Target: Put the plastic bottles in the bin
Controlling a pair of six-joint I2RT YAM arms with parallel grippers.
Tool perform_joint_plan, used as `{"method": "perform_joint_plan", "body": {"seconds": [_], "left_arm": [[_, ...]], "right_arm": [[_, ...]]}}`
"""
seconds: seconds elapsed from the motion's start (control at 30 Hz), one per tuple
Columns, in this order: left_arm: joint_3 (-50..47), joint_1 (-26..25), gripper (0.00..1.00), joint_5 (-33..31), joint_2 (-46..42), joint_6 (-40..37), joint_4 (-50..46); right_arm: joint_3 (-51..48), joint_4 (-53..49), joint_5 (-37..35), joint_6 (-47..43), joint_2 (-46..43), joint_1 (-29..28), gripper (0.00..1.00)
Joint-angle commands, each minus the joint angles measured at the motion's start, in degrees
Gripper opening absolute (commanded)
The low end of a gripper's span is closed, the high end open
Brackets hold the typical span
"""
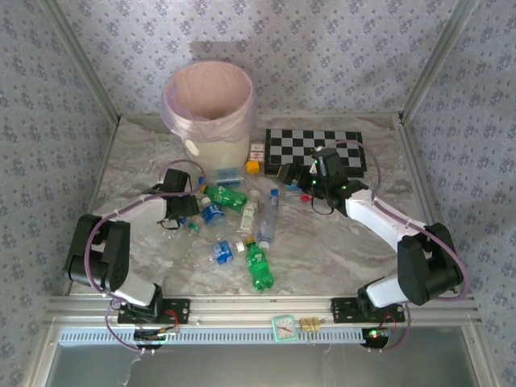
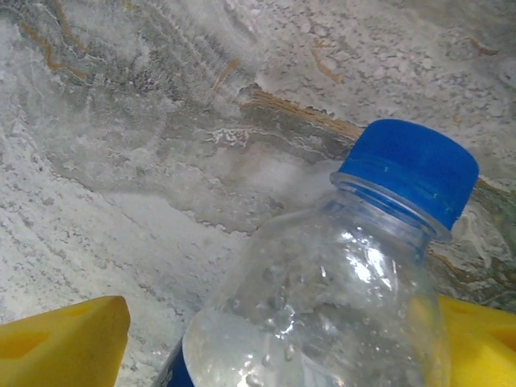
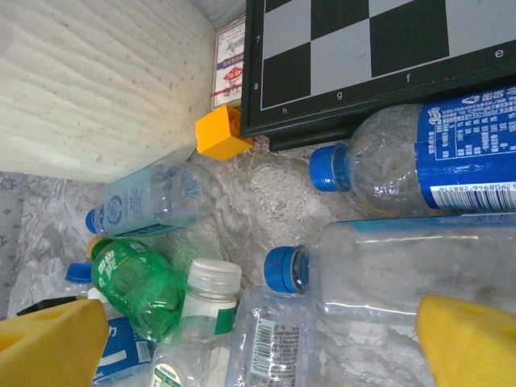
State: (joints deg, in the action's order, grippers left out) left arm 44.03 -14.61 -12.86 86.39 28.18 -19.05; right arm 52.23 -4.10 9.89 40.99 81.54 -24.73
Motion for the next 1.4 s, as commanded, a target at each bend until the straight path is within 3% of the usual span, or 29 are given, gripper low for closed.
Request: {"method": "perform_joint_plan", "body": {"seconds": [0.0,0.13,0.33,0.83,1.17,1.37], "left_arm": [[-0.57,0.63,0.79,-0.74,0.5,0.56,1.25],[-0.88,1.3,0.68,-0.96,0.29,0.56,1.88],[-1.61,1.77,0.6,-3.66,-2.1,0.56,2.35],[-0.75,2.39,0.5,-10.08,-15.89,0.13,5.93],[9.55,2.48,0.49,-7.02,-27.33,-3.79,16.08],[15.77,2.52,0.48,0.64,-28.27,-4.79,26.31]], "right_arm": [[1.69,-0.87,-0.51,0.44,0.12,0.12,1.0],[1.98,-1.06,-0.4,0.38,0.12,0.02,1.0],[2.28,-1.11,-0.38,0.33,0.14,-0.08,1.0],[2.01,-0.88,-0.11,0.14,-0.04,-0.32,1.0],[0.95,0.46,-0.82,0.6,0.0,-0.71,1.0],[0.61,0.65,-1.01,0.4,-0.13,-0.72,1.0]]}}
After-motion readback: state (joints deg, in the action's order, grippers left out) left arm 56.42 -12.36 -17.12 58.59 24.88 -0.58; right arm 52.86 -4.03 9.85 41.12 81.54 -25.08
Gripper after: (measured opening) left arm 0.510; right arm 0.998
